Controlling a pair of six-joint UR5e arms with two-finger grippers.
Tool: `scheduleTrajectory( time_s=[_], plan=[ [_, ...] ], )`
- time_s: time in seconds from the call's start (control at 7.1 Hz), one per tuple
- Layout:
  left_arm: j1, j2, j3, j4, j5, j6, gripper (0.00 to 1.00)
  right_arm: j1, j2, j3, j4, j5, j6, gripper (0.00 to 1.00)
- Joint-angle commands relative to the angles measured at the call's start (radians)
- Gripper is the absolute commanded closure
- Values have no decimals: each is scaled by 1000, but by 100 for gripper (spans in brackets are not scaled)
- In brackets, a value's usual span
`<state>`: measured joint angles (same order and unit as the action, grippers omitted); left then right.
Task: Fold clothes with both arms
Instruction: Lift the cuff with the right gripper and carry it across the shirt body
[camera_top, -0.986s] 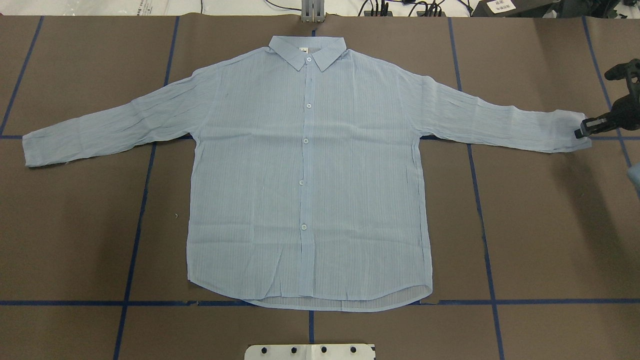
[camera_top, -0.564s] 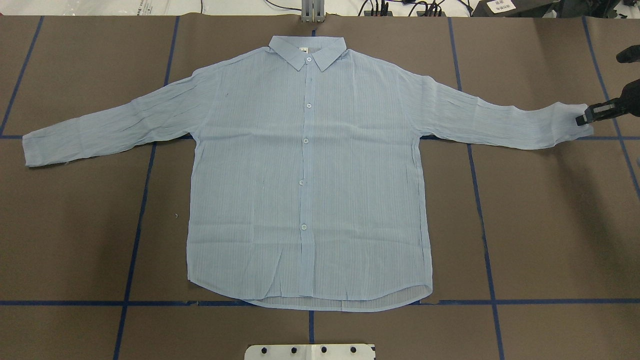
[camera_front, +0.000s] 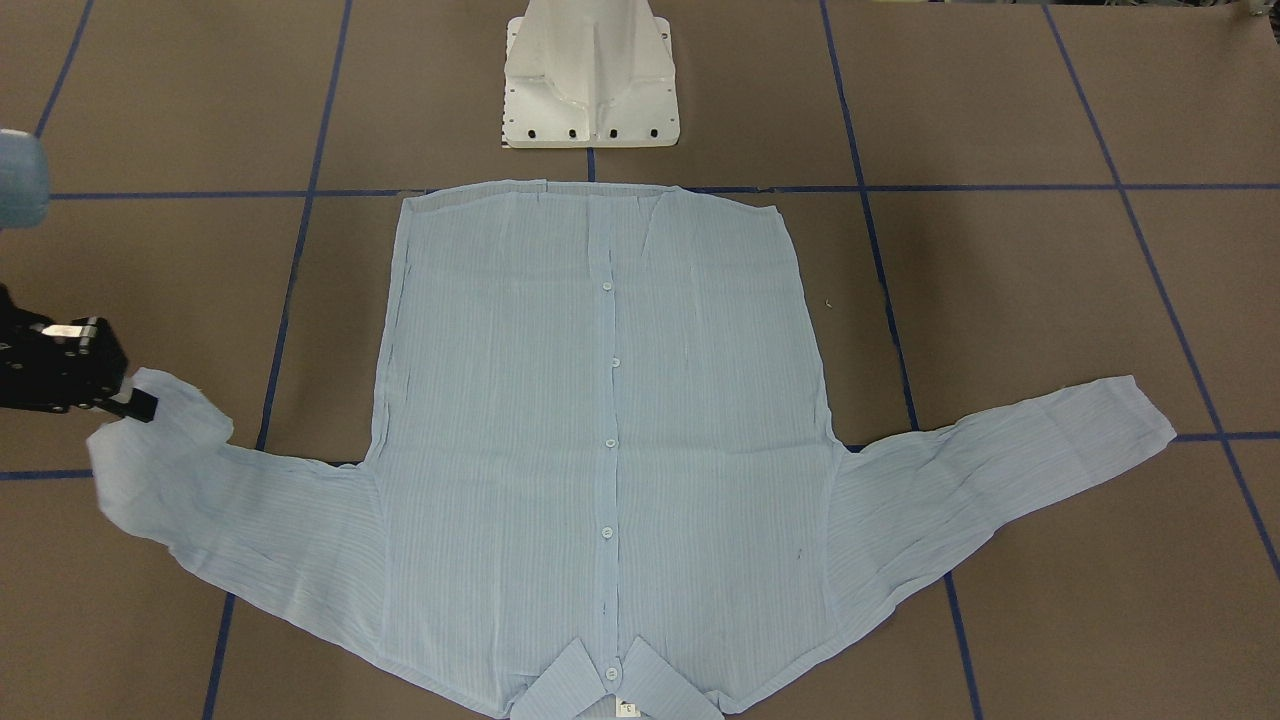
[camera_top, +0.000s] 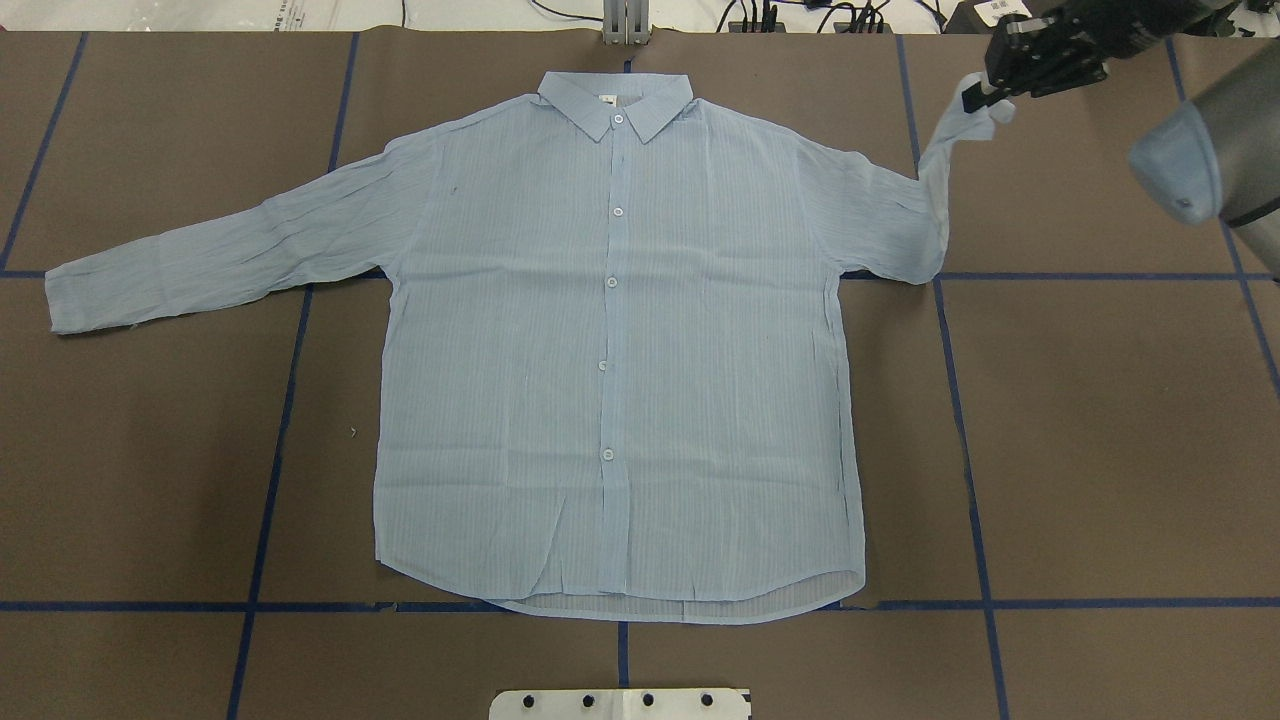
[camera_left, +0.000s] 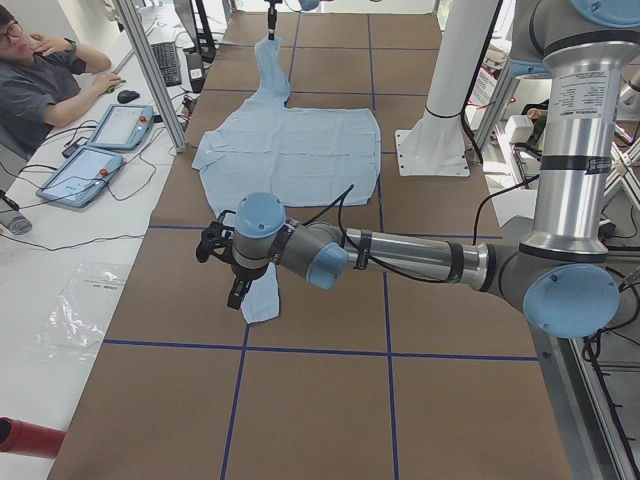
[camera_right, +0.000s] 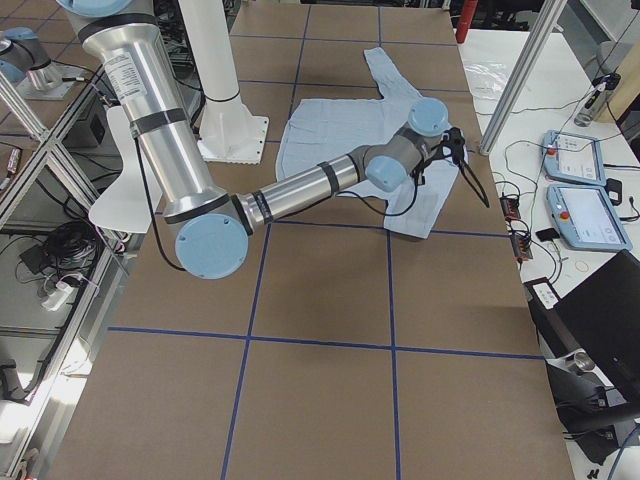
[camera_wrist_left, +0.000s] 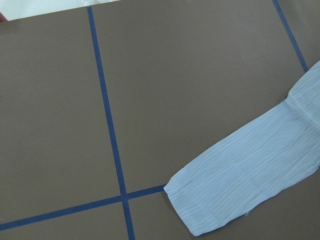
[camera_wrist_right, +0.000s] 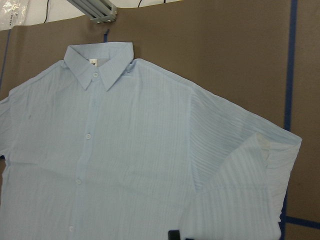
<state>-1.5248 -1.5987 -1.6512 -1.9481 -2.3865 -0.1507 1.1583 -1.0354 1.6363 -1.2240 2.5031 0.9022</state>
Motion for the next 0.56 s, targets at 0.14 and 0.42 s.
scheduleTrajectory(
  time_s=[0.14, 0.42],
  plan=[
    [0, 3, 4, 2, 3, 0, 1, -210, 239, -35, -61, -203, 145, 100],
    [0, 3, 8, 1, 4, 0, 1, -270, 371, -166, -63, -266, 155, 100]
  ],
)
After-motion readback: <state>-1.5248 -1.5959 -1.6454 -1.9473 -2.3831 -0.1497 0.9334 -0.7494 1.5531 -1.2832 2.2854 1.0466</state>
